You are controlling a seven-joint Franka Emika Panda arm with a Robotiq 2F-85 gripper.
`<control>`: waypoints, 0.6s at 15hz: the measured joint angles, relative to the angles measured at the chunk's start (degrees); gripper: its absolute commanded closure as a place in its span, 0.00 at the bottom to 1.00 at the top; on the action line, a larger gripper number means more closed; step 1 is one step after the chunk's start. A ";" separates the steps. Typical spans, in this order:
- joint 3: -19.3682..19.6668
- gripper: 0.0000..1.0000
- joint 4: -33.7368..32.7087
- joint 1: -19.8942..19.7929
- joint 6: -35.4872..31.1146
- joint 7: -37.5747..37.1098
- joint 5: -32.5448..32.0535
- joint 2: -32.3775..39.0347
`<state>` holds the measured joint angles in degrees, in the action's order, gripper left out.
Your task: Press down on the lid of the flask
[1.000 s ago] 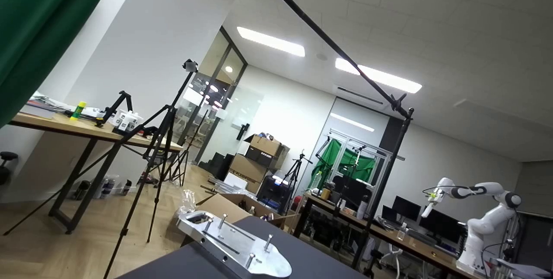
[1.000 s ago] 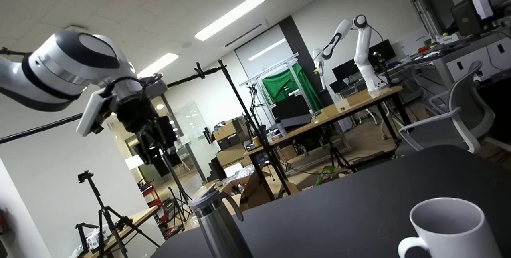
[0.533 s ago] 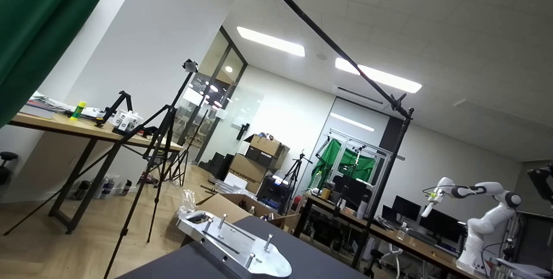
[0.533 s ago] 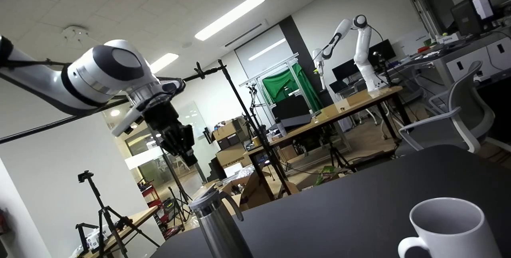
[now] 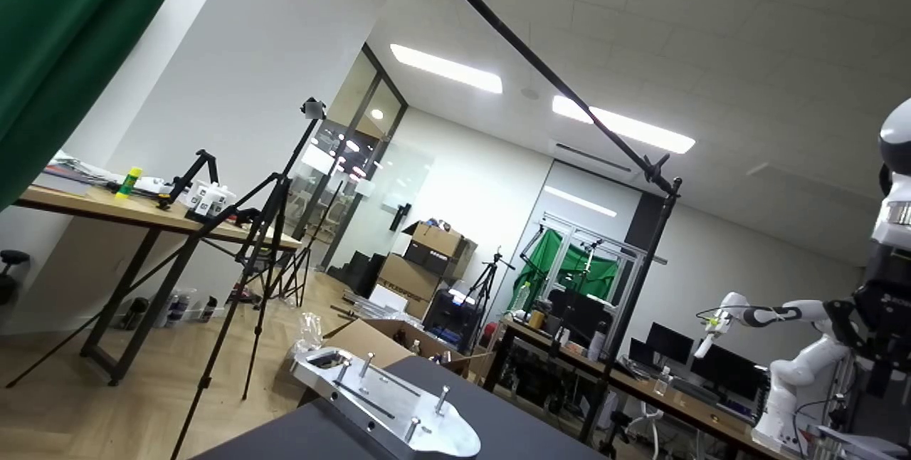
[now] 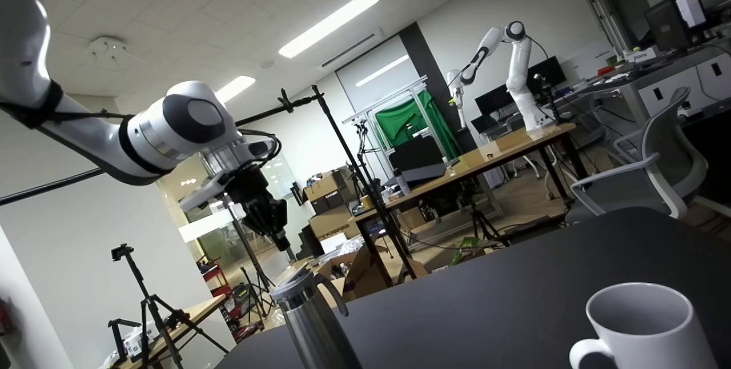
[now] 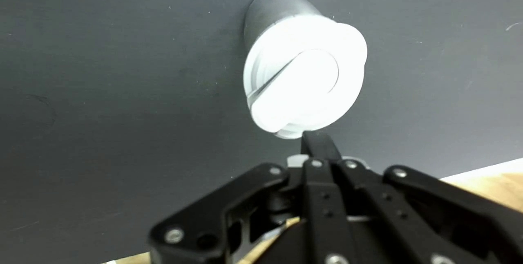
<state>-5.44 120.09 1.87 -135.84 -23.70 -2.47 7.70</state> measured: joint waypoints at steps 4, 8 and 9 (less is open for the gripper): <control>1.66 1.00 -1.46 1.16 -0.08 -0.71 -2.14 2.46; 2.71 1.00 -2.47 1.72 0.54 -0.73 -2.16 4.51; 2.95 1.00 -2.68 1.83 0.92 -0.73 -2.14 5.05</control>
<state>-2.50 117.41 3.70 -134.93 -24.44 -4.61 12.75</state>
